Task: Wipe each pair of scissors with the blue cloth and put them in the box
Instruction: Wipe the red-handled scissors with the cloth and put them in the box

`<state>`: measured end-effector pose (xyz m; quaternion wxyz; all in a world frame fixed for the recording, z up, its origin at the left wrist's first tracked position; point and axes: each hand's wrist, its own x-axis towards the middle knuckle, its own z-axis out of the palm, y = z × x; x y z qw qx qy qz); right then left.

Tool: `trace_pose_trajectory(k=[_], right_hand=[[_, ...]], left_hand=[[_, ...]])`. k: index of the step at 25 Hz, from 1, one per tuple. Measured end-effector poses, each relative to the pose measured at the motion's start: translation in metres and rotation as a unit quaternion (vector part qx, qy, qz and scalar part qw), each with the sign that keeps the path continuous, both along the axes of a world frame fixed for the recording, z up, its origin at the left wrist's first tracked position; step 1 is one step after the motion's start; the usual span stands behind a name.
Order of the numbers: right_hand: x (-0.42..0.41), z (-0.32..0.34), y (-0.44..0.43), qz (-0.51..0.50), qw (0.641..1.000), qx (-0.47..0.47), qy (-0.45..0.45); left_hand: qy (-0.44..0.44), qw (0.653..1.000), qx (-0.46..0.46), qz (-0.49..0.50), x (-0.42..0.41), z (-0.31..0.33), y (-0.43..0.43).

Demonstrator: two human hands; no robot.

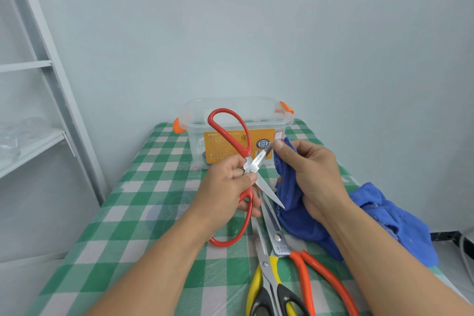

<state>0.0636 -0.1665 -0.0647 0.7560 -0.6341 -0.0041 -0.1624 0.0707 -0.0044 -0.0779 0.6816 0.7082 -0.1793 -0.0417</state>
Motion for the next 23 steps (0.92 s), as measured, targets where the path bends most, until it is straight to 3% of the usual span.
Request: trace_pose_trajectory(k=[11,17,23], right_hand=[[-0.0008,-0.0004,-0.0022,-0.041,0.994,-0.104,-0.014],[-0.0020,0.0008,-0.0019,0.004,0.994,-0.097,-0.050],[-0.0001,-0.0008,0.0020,-0.036,0.993,-0.082,-0.076]], left_hand=[[0.003,1.000,-0.014,0.013,-0.0011,0.0045,0.0040],[0.003,1.000,0.005,0.022,-0.0002,0.0037,0.0034],[-0.001,0.999,0.009,0.035,0.0006,0.0035,0.0000]])
